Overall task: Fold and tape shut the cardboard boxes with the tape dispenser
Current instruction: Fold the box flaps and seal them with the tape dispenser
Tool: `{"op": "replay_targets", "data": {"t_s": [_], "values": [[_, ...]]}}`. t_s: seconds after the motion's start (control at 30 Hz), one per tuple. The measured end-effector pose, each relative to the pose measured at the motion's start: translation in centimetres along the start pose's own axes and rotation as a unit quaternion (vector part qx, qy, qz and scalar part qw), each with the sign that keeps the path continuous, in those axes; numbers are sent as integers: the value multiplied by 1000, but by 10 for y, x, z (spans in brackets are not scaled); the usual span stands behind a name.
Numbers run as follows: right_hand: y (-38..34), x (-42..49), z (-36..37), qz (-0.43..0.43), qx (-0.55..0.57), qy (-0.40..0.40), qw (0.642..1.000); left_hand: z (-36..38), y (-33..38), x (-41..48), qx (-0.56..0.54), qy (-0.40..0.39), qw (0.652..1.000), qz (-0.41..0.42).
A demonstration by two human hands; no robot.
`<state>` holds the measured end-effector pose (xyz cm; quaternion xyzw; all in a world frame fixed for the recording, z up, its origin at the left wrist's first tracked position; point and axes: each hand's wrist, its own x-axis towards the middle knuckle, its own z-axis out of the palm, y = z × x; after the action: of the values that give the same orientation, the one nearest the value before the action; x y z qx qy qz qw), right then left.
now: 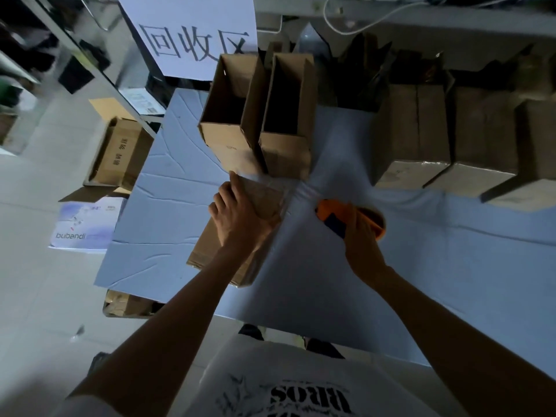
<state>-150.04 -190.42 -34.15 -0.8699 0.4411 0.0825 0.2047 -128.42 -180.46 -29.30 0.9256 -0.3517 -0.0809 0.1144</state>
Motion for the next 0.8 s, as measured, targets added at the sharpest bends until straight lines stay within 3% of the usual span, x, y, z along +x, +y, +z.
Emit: {"op": "replay_targets", "data": {"t_s": [0.1, 0.2, 0.3, 0.4, 0.5, 0.67, 0.73, 0.8], "values": [[-1, 3, -4, 51, 48, 75, 995, -1, -3, 0, -9, -5, 1000, 2], [-26, 3, -16, -20, 31, 168, 985, -5, -4, -2, -17, -12, 1000, 11], [-69, 8, -30, -72, 156, 125, 977, -11, -4, -1, -48, -28, 998, 5], [-109, 16, -40, 14, 341, 94, 935, -20, -4, 0, -109, -38, 993, 15], [-130, 19, -50, 57, 443, 135, 884, -33, -4, -2, -177, -24, 984, 26], [-135, 12, -73, 61, 515, 213, 828, -60, -11, 1, -398, 1, 917, 25], [-133, 5, -83, 46, 539, 238, 806, -68, -16, 0, -449, 10, 893, 38], [-132, -2, -92, 20, 529, 258, 808, -72, -20, -2, -464, 18, 884, 56]]}}
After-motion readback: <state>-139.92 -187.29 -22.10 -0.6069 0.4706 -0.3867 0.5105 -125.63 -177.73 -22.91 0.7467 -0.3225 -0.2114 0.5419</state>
